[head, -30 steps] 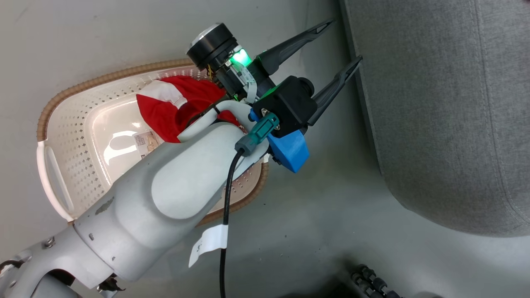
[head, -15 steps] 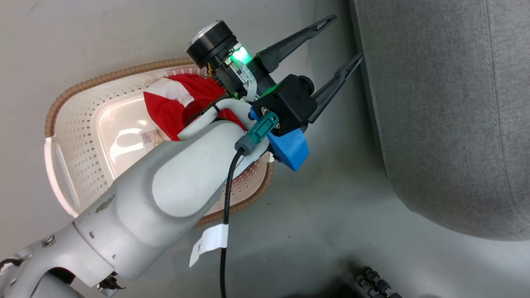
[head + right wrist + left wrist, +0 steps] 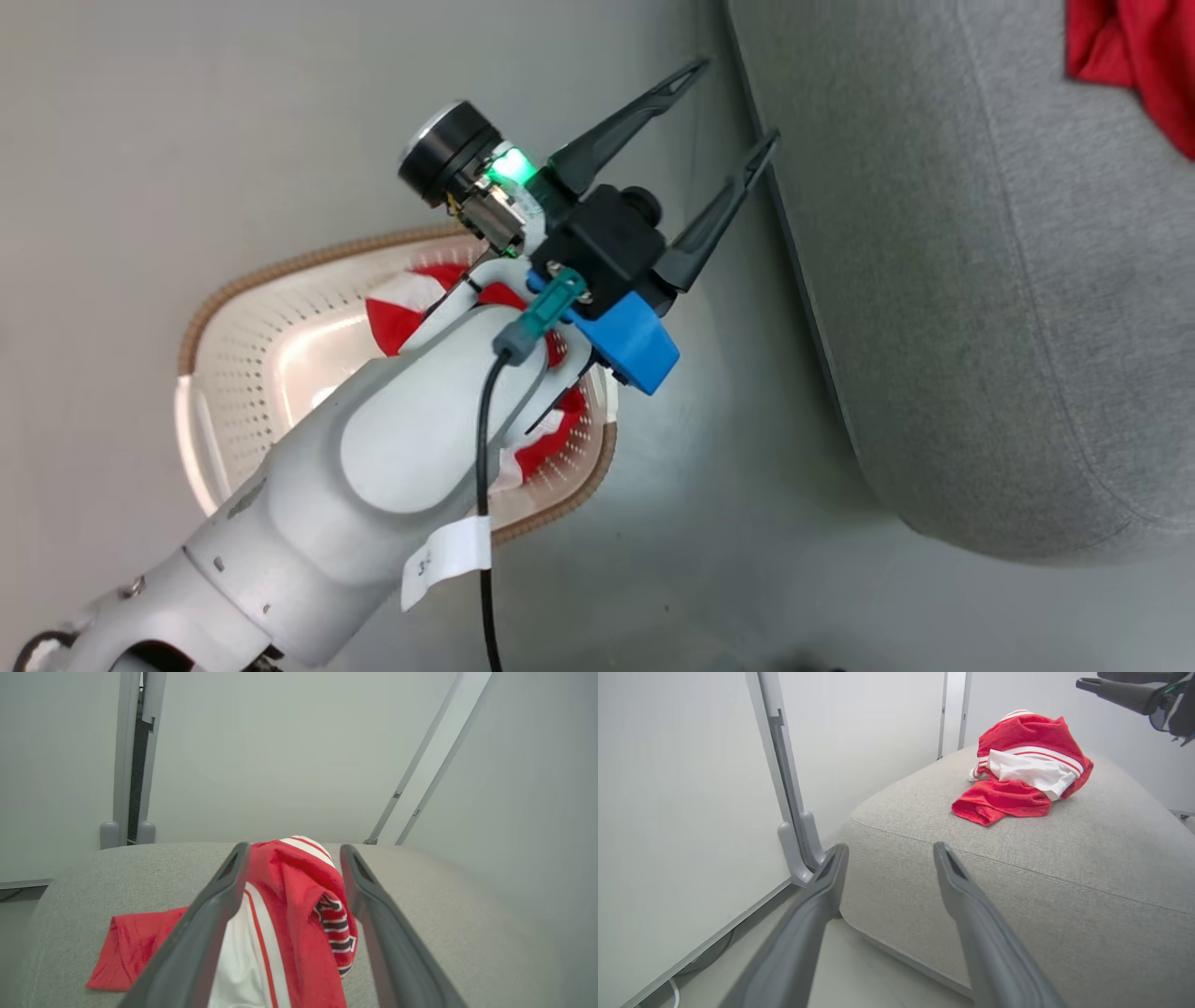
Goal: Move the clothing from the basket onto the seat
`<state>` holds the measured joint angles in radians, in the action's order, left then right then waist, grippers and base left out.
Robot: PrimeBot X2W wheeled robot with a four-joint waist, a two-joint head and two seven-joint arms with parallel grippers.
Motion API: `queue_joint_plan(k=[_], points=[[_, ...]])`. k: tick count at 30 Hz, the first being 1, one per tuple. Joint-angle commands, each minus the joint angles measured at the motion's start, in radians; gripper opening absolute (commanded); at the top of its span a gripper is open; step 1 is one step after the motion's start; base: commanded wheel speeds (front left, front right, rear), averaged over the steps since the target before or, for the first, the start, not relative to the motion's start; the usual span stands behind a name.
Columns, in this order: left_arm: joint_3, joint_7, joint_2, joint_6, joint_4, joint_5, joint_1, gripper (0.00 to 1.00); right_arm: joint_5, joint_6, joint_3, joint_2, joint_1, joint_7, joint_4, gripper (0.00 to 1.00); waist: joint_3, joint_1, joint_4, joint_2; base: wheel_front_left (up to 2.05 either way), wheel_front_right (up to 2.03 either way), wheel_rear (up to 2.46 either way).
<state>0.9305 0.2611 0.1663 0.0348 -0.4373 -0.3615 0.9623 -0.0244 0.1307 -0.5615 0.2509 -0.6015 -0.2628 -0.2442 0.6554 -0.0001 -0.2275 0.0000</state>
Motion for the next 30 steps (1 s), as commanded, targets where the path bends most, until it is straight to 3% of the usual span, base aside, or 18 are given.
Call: queue_joint_plan(k=[1,17,30], points=[[-0.017,0.005,0.001,-0.007,0.013,-0.006,-0.015,1.0,0.002,0.0,0.015,-0.006,0.022,-0.003,0.012,1.0,-0.064,0.0001,0.023,0.0,0.0,0.0,0.0],[-0.373,0.005,0.004,-0.076,0.147,0.064,-0.303,1.0,0.031,0.0,0.345,-0.062,0.127,-0.003,0.089,1.0,-0.283,0.0001,0.171,0.0,0.0,0.0,0.0],[-0.629,0.005,-0.024,-0.037,0.213,0.154,-0.534,1.0,0.046,0.0,0.521,-0.11,0.197,-0.003,0.065,1.0,-0.416,0.0001,0.244,0.0,0.0,0.0,0.0]])
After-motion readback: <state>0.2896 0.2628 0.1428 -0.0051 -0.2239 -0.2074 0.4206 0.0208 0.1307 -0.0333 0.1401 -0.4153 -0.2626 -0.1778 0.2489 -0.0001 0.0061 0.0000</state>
